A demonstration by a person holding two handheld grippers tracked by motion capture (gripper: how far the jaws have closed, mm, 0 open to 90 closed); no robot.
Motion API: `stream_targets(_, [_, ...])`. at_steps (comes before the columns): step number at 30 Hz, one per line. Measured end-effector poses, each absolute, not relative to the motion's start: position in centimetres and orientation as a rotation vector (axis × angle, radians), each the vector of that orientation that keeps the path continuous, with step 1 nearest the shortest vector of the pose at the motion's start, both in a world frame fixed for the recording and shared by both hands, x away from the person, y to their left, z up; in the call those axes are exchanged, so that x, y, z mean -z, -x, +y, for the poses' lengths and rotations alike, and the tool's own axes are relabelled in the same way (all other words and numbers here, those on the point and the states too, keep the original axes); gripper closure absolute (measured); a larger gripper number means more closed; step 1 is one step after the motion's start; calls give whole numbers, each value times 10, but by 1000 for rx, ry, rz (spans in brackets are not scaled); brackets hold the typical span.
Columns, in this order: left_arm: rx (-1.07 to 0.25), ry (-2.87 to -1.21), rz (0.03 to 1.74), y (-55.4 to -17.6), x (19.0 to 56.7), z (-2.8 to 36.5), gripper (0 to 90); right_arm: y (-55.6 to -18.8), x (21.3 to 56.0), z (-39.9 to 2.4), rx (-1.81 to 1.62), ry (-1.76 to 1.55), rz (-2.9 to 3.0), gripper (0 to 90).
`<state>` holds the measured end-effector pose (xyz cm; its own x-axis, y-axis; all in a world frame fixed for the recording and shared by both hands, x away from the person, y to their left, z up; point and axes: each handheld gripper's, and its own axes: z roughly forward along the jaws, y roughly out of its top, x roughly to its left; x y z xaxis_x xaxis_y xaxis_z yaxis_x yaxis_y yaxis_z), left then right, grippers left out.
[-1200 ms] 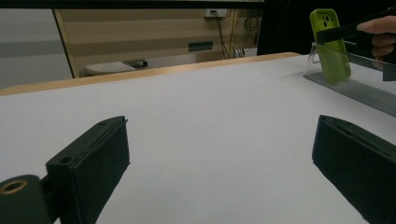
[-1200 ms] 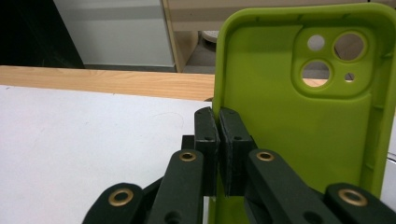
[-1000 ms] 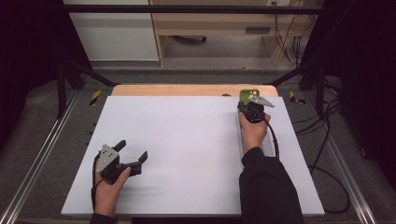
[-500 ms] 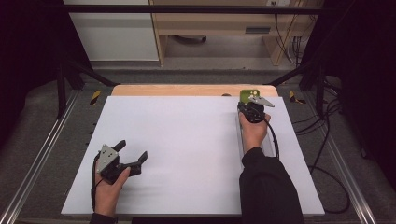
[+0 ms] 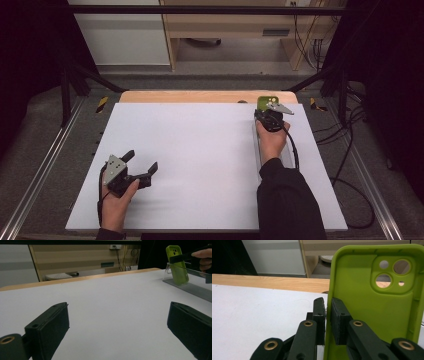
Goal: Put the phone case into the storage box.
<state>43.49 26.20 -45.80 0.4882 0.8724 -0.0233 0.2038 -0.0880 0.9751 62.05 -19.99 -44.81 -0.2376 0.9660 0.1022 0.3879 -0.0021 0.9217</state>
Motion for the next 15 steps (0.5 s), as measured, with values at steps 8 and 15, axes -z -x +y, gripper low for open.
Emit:
stream_targets(8, [-731,-1590,953,-435,458,262,36,-620,448,-201,-1220,-1413,1675,787])
stream_targets(15, [-731,-1591,953,-435,458,262,36,-620,447,-200,-1214,-1415,1671,729])
